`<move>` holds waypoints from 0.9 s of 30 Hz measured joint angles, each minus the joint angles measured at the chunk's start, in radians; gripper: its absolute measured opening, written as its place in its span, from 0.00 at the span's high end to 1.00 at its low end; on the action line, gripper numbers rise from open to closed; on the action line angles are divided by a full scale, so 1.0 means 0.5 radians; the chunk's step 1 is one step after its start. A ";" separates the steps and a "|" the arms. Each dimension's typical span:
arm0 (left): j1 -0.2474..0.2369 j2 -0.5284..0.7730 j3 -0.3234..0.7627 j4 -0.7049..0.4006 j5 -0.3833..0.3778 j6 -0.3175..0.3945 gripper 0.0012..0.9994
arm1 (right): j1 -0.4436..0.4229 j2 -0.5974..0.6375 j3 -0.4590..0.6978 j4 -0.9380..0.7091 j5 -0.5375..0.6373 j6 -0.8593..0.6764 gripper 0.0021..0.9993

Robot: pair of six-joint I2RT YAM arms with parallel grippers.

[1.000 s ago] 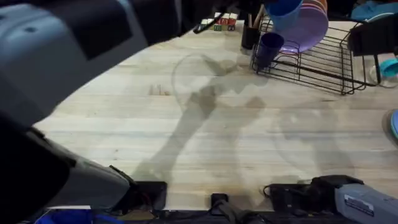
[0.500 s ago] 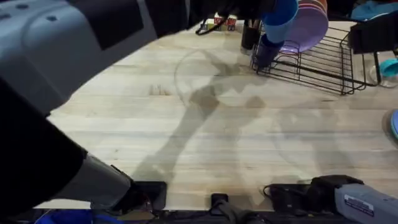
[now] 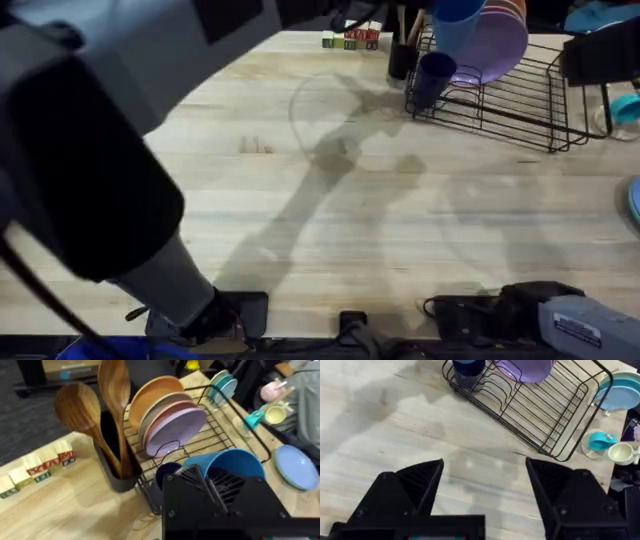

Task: Pick up the cup on the table and put them onto the rack.

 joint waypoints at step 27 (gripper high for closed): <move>-0.049 0.214 0.000 0.084 -0.169 0.000 0.96 | 0.000 0.000 0.000 -0.001 0.000 0.000 0.01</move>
